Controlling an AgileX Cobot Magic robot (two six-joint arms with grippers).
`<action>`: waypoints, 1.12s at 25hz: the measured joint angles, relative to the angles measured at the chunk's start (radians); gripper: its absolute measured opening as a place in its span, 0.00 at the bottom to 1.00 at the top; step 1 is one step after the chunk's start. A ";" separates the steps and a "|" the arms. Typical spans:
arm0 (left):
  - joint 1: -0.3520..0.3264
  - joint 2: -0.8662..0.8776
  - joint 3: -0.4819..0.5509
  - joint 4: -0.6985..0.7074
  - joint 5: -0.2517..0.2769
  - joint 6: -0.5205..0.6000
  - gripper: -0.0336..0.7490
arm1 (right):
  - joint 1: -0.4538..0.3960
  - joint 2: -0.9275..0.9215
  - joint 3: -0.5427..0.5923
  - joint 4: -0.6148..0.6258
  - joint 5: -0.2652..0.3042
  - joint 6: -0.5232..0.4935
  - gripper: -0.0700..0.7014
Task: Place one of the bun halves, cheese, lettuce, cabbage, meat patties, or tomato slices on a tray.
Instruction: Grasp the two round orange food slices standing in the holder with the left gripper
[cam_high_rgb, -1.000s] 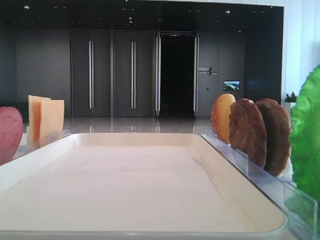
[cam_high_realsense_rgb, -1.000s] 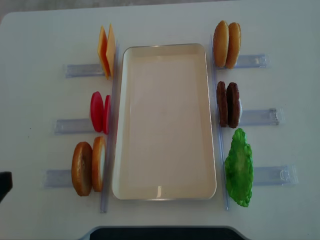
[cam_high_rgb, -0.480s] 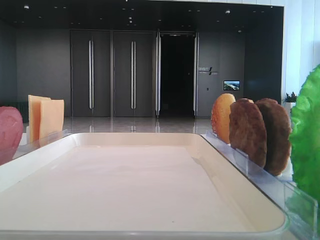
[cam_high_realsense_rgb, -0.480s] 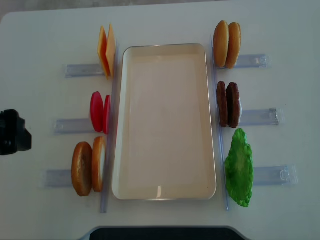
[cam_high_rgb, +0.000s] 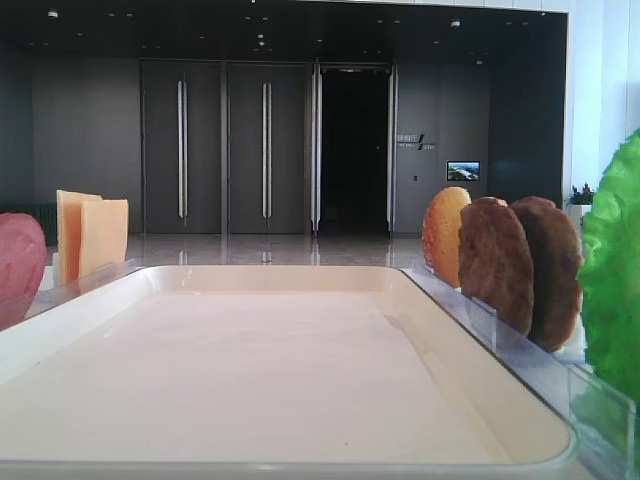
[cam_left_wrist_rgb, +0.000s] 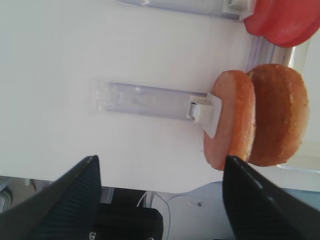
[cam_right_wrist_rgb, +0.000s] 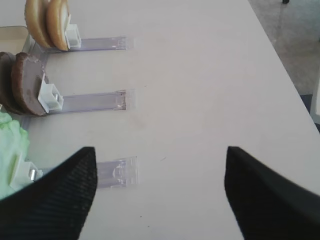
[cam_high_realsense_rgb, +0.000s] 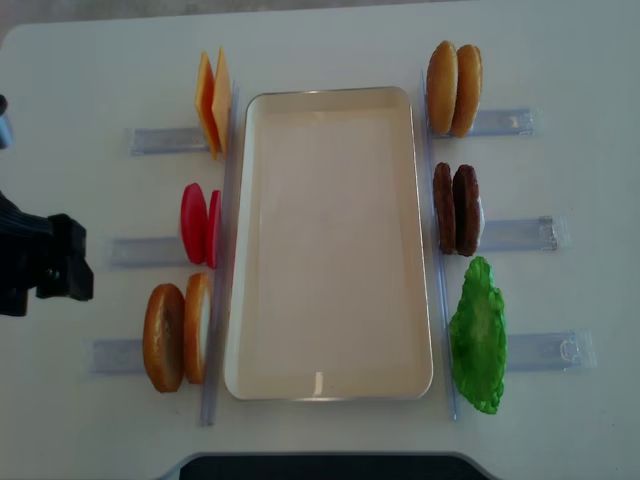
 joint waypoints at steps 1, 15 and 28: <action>-0.022 0.000 0.000 0.000 0.000 -0.021 0.78 | 0.000 0.000 0.000 0.000 0.000 0.000 0.78; -0.367 0.044 -0.001 0.009 0.000 -0.377 0.78 | 0.000 0.000 0.000 0.000 0.000 0.000 0.78; -0.474 0.198 -0.001 -0.009 -0.088 -0.464 0.78 | 0.000 0.000 0.000 0.000 0.000 0.000 0.78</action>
